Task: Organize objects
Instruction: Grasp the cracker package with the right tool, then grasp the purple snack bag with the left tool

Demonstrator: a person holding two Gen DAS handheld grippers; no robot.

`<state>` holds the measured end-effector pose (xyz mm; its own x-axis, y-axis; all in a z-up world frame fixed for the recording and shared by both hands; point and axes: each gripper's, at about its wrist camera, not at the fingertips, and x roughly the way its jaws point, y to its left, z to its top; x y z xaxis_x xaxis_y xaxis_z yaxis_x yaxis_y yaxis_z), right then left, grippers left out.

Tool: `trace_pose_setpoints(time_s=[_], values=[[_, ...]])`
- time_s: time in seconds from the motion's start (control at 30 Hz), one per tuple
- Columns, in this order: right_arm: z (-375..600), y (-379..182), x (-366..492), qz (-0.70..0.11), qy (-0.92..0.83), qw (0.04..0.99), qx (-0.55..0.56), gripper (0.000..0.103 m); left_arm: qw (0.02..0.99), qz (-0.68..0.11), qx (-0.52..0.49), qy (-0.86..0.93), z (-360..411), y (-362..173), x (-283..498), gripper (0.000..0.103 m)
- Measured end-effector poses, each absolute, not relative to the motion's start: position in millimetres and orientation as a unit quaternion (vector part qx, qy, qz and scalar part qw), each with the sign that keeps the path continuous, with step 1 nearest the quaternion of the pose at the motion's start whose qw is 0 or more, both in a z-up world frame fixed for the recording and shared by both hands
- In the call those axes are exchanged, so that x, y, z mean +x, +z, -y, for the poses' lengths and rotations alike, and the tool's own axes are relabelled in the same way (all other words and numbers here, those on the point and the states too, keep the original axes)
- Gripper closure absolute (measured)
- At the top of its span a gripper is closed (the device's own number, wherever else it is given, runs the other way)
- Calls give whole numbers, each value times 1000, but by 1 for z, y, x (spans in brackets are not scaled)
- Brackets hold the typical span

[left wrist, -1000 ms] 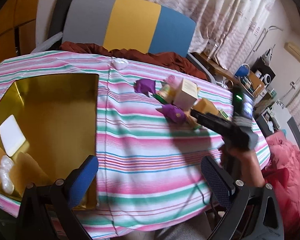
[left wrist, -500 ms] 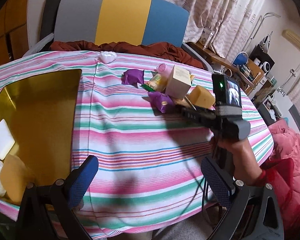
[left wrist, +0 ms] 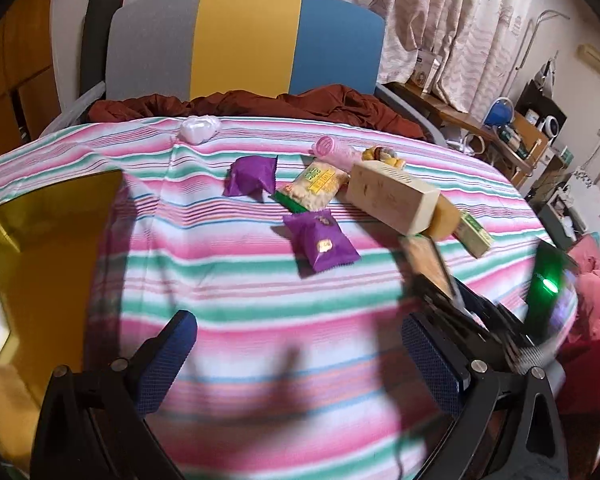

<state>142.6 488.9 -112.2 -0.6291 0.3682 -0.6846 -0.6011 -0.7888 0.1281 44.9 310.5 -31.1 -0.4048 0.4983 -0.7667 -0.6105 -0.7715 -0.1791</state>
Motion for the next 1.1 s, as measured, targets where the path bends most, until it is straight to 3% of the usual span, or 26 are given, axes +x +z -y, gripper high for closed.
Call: trace_pose_setpoints(time_s=[0.33,0.43,0.57,0.67,0.8,0.87,1.1], values=[[-490,-116,162,-201,888,291,-293,55,280,-67,-454,843,-379,-62,-3,3],[-491,-117,163,-202,889,290,-290,55,278,-81,-458,840,-394,-70,-9,12],[-491,-118,164,-203,890,289,-288,54,284,-82,-462,836,-398,-86,-16,37],[-491,-118,164,-203,890,289,-288,54,290,-92,-425,853,-392,-90,-11,46],[-491,-118,164,-201,890,291,-288,54,314,-63,-425,847,-380,-92,-16,44],[-490,-118,164,-200,890,292,-288,54,318,-56,-422,848,-374,-92,-17,53],[-488,-117,163,-196,891,293,-288,55,333,-65,-405,849,-361,-93,-6,53]])
